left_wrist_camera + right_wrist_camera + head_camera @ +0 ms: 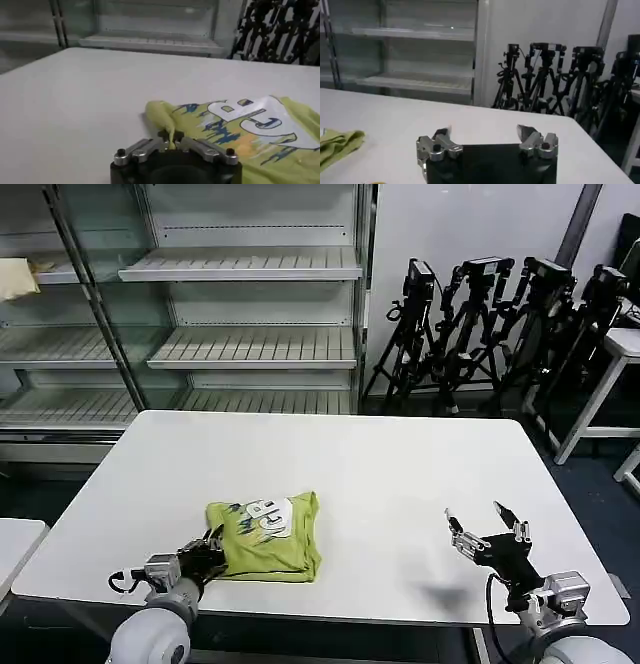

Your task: Fold and organize the clothes.

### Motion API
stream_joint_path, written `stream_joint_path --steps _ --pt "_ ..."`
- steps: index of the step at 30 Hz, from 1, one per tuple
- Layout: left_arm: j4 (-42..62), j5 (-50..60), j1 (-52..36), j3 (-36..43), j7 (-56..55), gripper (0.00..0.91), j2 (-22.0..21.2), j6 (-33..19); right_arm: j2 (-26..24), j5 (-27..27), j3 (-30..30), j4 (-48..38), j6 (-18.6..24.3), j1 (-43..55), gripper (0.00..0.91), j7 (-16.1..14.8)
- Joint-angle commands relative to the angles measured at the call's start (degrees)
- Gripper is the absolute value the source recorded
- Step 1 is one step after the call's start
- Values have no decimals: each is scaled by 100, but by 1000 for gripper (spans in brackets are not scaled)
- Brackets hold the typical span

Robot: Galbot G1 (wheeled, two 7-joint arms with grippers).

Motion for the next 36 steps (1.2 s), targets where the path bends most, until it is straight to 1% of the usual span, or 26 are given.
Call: stream_joint_path --steps 1,3,4,5,6,11,12,14,16,18,21,22,23,24,25,26,27,28,29,30,31,32,33,34,36 --pt "-60 1060 48 -1452 956 10 1145 4 22 -9 -92 -22 -9 76 907 2" --pt "-49 1053 165 -1974 1245 10 1460 26 41 -22 -133 -45 -7 120 907 1" --pt "-61 1117 257 -2451 1425 10 1710 27 65 -31 -176 -78 -8 167 907 8" --pt "-91 1166 367 -2853 1629 10 1839 28 85 -60 -222 -103 -8 200 907 8" --pt "-115 1272 476 -3083 1816 10 1938 27 96 -84 -255 -121 -8 229 907 6" --pt "76 2219 844 -4151 2649 10 2745 -91 49 -103 -371 -190 -13 330 907 2" --pt "55 2423 956 -4332 2787 10 2833 -241 43 -98 -372 -201 -13 343 907 1" --pt "-120 2816 1233 -4629 3236 10 2999 -272 32 -93 -379 -247 -7 365 907 2" --pt "-367 3108 1313 -4658 3362 10 3050 -230 15 -91 -387 -270 0 360 907 -2" --pt "-678 3501 1257 -4536 3569 10 2979 -81 -3 -91 -394 -282 9 343 907 -7" --pt "-1313 4004 1180 -3874 3406 10 2594 15 -10 -91 -396 -291 13 323 907 -11" --pt "-1545 4105 1271 -3547 3118 10 2368 29 -11 -91 -397 -300 18 314 907 -9" --pt "-1849 4170 1349 -2939 2649 10 1885 29 -10 -99 -393 -302 21 285 907 -9" --pt "-2002 4434 1380 -2138 2399 10 1694 31 -11 -99 -393 -305 21 273 907 -8" --pt "-2057 4637 1388 -1701 2113 10 1451 27 -12 -104 -390 -306 20 267 907 -6" --pt "-2117 5090 1403 -659 1629 10 1124 -6 -25 -117 -381 -304 22 220 907 -9" --pt "-2115 5224 1442 -276 1464 10 1019 -87 -31 -118 -384 -304 19 217 907 -8" --pt "-1987 5451 1490 464 1261 10 646 -157 -30 -130 -391 -297 15 219 907 -4" --pt "-1712 5574 1507 1208 1017 10 418 -275 -22 -168 -397 -287 10 226 907 -3" --pt "-1457 5597 1475 1620 668 10 159 -371 -21 -168 -394 -283 4 226 907 -2" --pt "-1233 5658 1428 1838 502 10 55 -446 -29 -164 -385 -275 -2 222 907 -3" --pt "-861 5779 1334 2081 267 10 -199 -660 -35 -164 -362 -257 -2 212 907 -1" --pt "-720 5838 1284 2166 202 10 -247 -732 -38 -163 -348 -251 -7 207 907 -1" --pt "-615 5826 1137 2256 191 10 -387 -724 -56 -155 -316 -244 -10 198 907 -2" --pt "-575 5668 944 2281 223 10 -440 -721 -81 -152 -284 -242 -10 195 907 -3"
